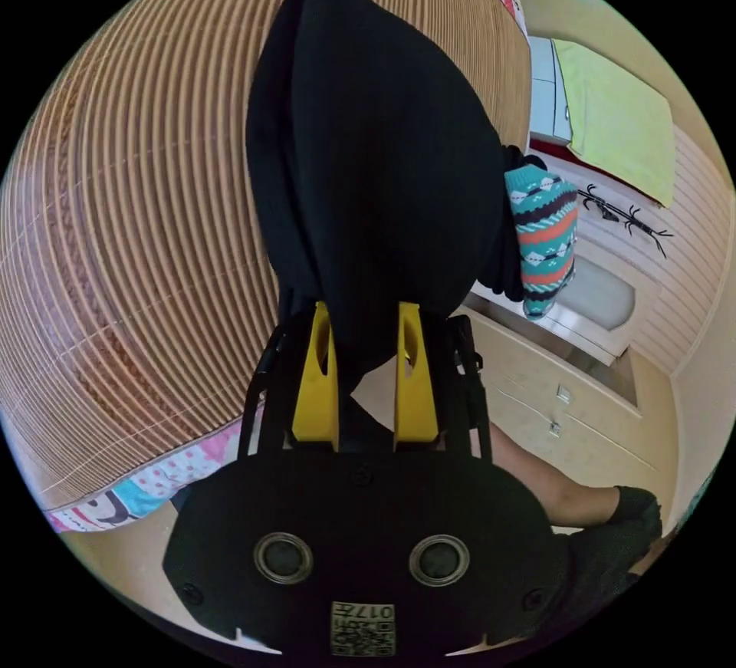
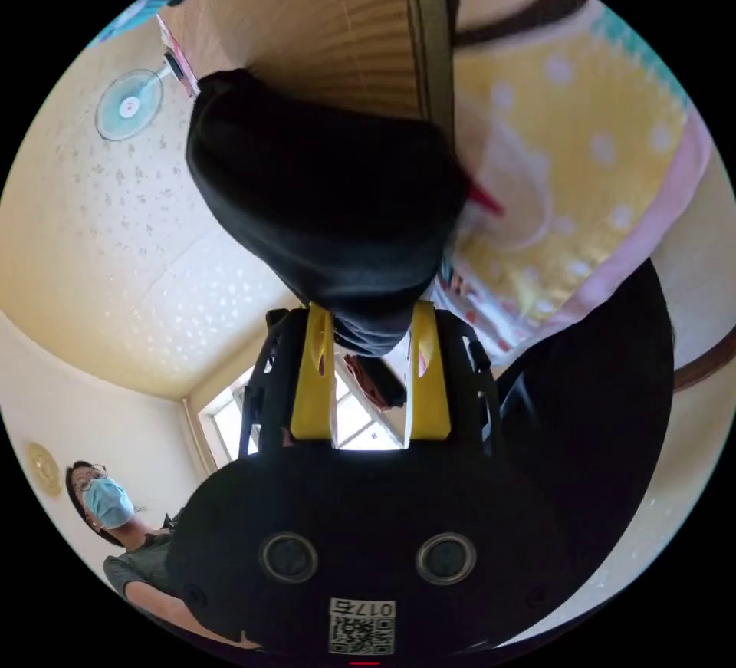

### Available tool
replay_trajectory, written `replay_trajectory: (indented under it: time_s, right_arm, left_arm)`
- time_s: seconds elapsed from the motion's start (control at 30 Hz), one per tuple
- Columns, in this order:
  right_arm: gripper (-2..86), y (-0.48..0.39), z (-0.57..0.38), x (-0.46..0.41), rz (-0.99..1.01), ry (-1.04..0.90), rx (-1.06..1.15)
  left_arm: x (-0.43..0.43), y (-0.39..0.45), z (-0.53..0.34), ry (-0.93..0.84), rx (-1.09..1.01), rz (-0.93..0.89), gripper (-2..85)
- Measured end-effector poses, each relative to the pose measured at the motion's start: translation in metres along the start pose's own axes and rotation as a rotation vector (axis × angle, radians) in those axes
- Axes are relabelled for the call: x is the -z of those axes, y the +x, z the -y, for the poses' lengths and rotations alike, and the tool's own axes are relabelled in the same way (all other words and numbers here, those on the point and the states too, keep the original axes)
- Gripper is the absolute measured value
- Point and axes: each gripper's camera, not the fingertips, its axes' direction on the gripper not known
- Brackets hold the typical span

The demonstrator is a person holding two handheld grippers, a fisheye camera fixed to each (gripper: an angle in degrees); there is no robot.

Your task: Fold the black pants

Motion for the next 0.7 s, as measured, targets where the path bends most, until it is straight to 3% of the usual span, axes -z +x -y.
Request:
replay_trajectory:
  time_s: [0.1,0.27,0.33,0.5,0.7]
  right_arm:
    - [12.4,-0.012,0.006,0.044,0.043,0.169,-0.006]
    - [6.1,-0.029,-0.006,0.146,0.202,0.548,0.035]
    - [3.6,-0.021,-0.007,0.169,0.312,0.572,0.072]
    - [1.0,0.011,-0.010,0.198,0.356,0.422,0.068]
    - [0.5,0.067,-0.041,0.171,0.076,0.173,-0.240]
  left_arm:
    - [-0.019,0.047,0.021,-0.002,-0.020,-0.027,11.1]
    - [-0.067,0.156,0.049,-0.194,-0.168,-0.106,13.5]
    - [-0.079,0.180,0.045,-0.257,-0.169,-0.120,14.7]
    - [-0.063,0.181,0.005,-0.395,-0.143,-0.068,11.5]
    - [0.074,0.072,-0.108,-0.418,0.154,0.103,11.1]
